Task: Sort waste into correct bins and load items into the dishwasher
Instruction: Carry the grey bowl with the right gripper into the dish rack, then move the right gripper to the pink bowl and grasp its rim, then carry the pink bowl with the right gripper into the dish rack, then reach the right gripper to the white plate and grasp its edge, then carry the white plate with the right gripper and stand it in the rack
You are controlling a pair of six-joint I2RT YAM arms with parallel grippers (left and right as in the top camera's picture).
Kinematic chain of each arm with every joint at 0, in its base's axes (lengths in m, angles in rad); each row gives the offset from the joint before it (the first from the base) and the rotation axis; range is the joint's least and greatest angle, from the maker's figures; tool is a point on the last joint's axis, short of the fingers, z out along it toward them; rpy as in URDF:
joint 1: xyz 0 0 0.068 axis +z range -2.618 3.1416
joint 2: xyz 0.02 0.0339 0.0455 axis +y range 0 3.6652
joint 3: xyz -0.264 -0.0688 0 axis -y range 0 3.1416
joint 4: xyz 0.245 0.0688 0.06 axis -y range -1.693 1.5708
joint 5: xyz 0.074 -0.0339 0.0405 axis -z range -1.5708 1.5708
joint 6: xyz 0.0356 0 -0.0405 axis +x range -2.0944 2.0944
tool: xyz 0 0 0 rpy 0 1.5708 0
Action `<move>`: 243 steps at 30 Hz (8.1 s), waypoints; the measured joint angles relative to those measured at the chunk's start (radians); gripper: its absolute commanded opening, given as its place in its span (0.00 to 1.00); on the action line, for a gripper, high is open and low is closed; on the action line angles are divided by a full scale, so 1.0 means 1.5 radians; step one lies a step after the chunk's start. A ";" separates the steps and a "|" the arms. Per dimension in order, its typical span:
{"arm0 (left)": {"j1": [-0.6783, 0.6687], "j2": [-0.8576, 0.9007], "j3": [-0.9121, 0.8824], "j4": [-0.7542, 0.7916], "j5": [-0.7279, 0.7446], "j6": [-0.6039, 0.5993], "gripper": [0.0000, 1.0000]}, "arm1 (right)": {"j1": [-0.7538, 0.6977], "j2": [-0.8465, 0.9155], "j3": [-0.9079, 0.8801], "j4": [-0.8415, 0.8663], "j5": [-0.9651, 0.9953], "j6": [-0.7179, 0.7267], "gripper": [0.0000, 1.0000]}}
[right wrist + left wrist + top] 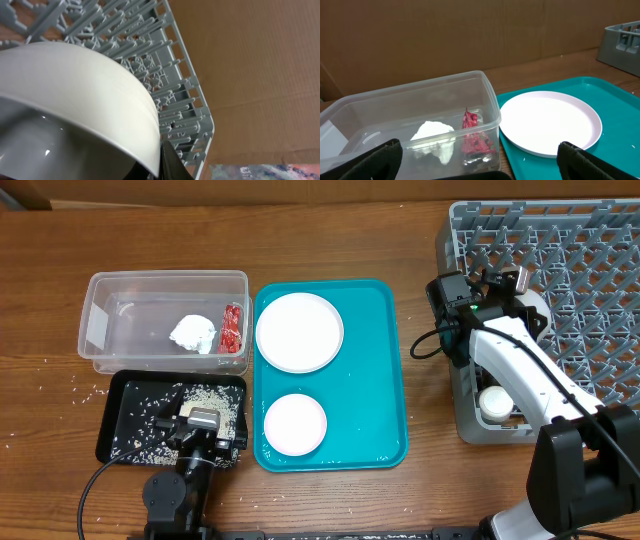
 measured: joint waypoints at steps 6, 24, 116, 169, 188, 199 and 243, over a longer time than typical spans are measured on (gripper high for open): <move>0.000 0.000 0.000 0.000 0.000 0.000 1.00 | -0.004 0.000 0.005 0.089 0.008 -0.062 0.04; 0.000 0.000 0.000 0.000 0.000 0.000 1.00 | 0.003 0.026 0.017 0.011 0.007 -0.067 0.08; 0.000 0.000 0.000 0.000 0.000 0.000 1.00 | -0.058 0.103 0.259 0.321 -0.020 -0.190 0.04; 0.000 0.000 0.000 0.000 0.000 0.000 1.00 | 0.190 0.122 0.338 -0.045 -0.599 -0.117 0.71; 0.000 0.000 0.000 0.000 0.000 0.000 1.00 | 0.209 0.249 0.216 0.111 -0.941 0.072 0.28; 0.000 0.000 0.000 0.000 0.000 0.000 1.00 | 0.209 0.253 0.179 0.165 -0.910 0.151 0.24; 0.000 0.000 0.000 0.000 0.000 0.000 1.00 | -0.169 -0.002 0.183 0.185 -0.128 -0.239 0.04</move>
